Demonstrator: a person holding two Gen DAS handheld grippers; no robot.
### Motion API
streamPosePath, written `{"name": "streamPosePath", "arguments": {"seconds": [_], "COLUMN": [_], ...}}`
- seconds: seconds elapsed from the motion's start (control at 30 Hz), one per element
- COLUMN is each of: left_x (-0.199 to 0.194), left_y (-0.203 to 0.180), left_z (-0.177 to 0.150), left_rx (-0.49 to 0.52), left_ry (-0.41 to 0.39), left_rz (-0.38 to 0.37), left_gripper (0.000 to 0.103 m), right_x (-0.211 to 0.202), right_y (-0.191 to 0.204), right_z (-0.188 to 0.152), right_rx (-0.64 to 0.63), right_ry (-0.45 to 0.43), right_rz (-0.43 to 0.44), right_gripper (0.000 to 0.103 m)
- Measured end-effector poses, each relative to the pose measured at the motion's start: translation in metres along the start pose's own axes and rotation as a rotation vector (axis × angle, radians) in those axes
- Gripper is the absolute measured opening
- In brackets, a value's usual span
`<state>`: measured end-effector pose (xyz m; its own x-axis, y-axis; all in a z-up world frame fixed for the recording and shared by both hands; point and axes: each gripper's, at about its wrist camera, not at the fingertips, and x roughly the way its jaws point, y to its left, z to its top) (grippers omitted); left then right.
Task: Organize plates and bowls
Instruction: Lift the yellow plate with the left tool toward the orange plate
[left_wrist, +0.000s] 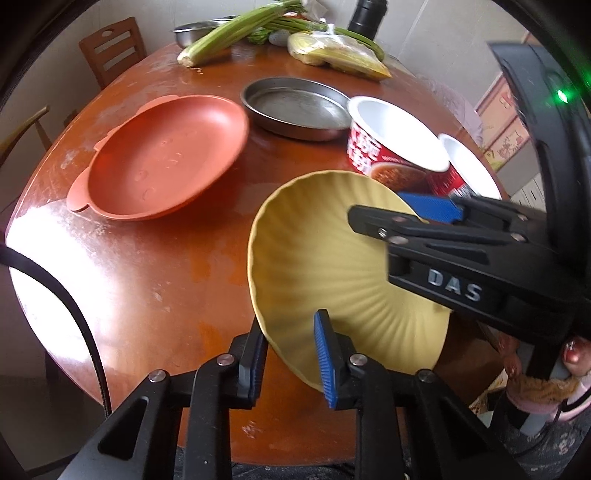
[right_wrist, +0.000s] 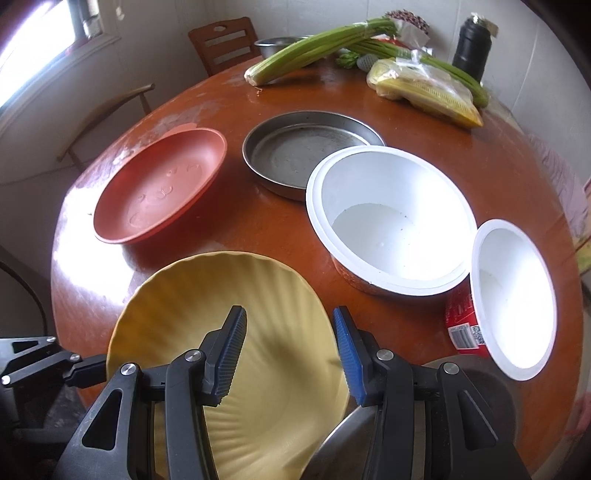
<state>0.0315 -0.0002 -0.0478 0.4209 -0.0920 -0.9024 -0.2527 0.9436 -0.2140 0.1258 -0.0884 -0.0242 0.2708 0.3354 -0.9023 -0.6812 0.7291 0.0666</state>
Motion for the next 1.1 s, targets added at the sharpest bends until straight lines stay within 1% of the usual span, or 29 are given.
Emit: {"name": "streamPosePath", "arguments": {"seconds": [0.23,0.43,0.7,0.87,1.1], "left_x": [0.000,0.002,0.006,-0.005,-0.014], "left_y": [0.019,0.037,0.047,0.052,0.046], "left_z": [0.010,0.021,0.032,0.028,0.012], "left_rx": [-0.038,-0.077,-0.095,-0.104,-0.085], "left_ry": [-0.020,-0.041,-0.069,-0.072,-0.075], "left_rz": [0.032,0.029,0.036,-0.007,0.015], "left_gripper": [0.025,0.025,0.025,0.025,0.025], "right_x": [0.001,0.003,0.002,0.004,0.003], "right_y": [0.008,0.014,0.018,0.020,0.023], "right_z": [0.005,0.007,0.002,0.000,-0.003], "right_rx": [0.026,0.041,0.063,0.074,0.086], "right_ry": [0.009,0.022,0.024,0.030,0.028], "right_rz": [0.037,0.059,0.065,0.054,0.040], "right_gripper": [0.051,0.051,0.051,0.051,0.051]}}
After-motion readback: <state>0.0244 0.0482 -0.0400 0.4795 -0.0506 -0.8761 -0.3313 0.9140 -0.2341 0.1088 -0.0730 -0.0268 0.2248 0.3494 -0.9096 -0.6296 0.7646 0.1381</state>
